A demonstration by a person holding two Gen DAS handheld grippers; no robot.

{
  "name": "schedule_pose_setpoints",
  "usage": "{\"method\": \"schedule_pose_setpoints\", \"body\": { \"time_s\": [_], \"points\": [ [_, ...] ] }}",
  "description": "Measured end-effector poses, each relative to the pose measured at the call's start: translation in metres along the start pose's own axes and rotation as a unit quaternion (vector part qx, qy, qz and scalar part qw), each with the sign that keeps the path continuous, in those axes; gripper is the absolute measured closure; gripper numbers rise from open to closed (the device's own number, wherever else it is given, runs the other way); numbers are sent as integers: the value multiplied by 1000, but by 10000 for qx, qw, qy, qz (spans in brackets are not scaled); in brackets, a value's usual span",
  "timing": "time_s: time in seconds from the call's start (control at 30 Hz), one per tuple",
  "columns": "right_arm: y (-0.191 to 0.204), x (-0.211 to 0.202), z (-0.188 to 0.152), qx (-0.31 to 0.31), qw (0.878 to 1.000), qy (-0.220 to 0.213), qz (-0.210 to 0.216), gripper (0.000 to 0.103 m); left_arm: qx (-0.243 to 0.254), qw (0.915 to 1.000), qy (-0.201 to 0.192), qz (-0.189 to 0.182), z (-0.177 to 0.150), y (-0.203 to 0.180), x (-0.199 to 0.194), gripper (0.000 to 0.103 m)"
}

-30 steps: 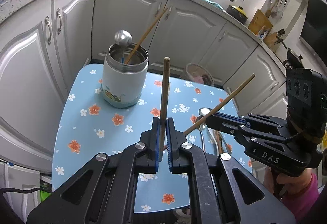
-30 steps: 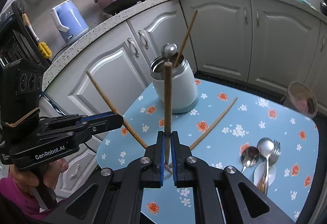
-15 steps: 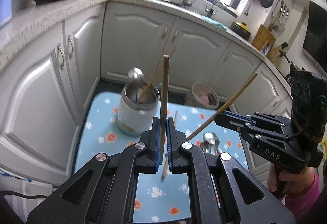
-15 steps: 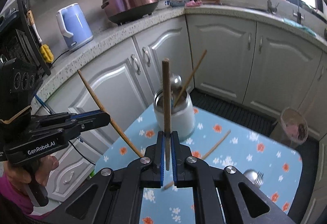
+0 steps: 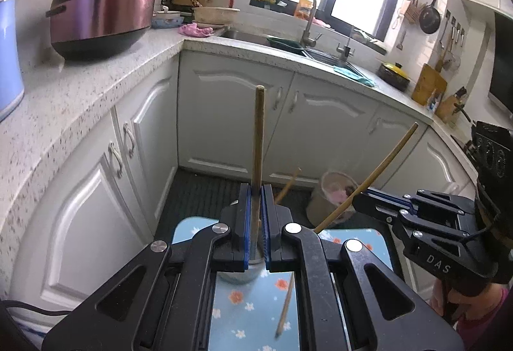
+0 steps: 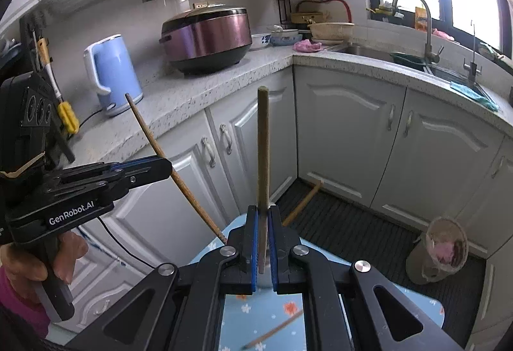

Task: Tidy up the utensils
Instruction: 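Lower both chopsticks into the food jar and open both tools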

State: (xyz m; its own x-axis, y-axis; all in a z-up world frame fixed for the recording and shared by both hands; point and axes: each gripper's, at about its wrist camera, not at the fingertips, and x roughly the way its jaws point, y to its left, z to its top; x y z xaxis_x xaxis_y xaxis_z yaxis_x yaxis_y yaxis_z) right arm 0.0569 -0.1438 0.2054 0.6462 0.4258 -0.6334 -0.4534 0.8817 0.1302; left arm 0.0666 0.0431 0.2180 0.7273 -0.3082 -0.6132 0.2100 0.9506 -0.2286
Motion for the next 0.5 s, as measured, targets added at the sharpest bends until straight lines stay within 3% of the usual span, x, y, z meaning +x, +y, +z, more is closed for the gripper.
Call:
{"method": "schedule_pose_setpoints", "body": {
  "time_s": [0.2,0.5],
  "points": [
    [-1,36,11,-4,9998,211,-69,98,26,9998,142,163,5,6,33,98],
    [-20,91,-7,241,9975,658,-65,98,-23,9980,523,362,-17,15,78,98]
  ]
}}
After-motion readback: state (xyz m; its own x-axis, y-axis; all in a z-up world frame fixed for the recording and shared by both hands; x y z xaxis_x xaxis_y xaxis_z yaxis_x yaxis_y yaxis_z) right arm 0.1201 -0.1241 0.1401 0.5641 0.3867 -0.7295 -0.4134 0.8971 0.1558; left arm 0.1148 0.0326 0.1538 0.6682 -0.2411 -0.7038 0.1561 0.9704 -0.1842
